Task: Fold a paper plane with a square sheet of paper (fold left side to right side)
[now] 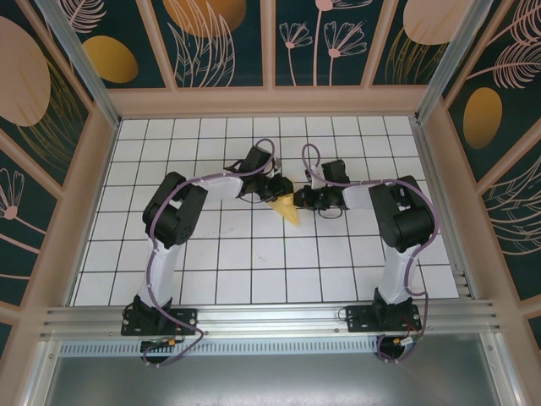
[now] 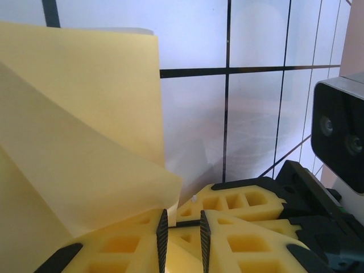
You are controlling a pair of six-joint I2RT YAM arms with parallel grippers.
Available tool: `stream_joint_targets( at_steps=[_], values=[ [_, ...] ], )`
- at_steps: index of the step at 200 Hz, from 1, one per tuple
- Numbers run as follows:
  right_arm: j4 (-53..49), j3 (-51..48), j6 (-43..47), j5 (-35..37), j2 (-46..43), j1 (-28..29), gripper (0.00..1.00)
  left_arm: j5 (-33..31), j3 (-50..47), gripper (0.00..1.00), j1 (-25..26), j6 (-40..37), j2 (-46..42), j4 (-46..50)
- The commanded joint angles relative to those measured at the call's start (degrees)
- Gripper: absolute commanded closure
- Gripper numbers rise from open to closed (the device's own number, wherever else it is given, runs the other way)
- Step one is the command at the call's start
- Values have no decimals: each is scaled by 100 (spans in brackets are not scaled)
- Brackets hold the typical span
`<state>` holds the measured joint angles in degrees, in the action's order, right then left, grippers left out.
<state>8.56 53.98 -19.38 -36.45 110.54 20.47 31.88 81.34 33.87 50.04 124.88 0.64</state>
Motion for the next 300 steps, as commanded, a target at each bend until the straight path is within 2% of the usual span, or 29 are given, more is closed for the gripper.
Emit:
stream_joint_targets(
  at_steps=[1, 89, 168, 189, 222, 264, 300],
  values=[
    [-650, -86, 197, 353, 282, 111, 88, -66, 40, 75, 4, -55, 233, 248],
    [-752, 77, 138, 164, 189, 115, 84, -103, -356, 75, -2, -43, 329, 99],
    [-1154, 181, 148, 363, -847, 73, 64, -76, -734, 76, 11, 42, 285, -170],
    [-1237, 45, 124, 278, -1190, 105, 64, -66, -742, 76, 13, 43, 266, -187],
    [-850, -360, -163, -323, -1561, 333, 63, -67, -752, 76, 8, 32, 263, -196],
    [-549, -538, -370, -442, -1276, 658, 64, -67, -758, 76, 7, 32, 269, -205],
    [-569, -548, -356, -267, -1119, 669, 64, -72, -769, 76, 7, 39, 256, -214]
  ],
)
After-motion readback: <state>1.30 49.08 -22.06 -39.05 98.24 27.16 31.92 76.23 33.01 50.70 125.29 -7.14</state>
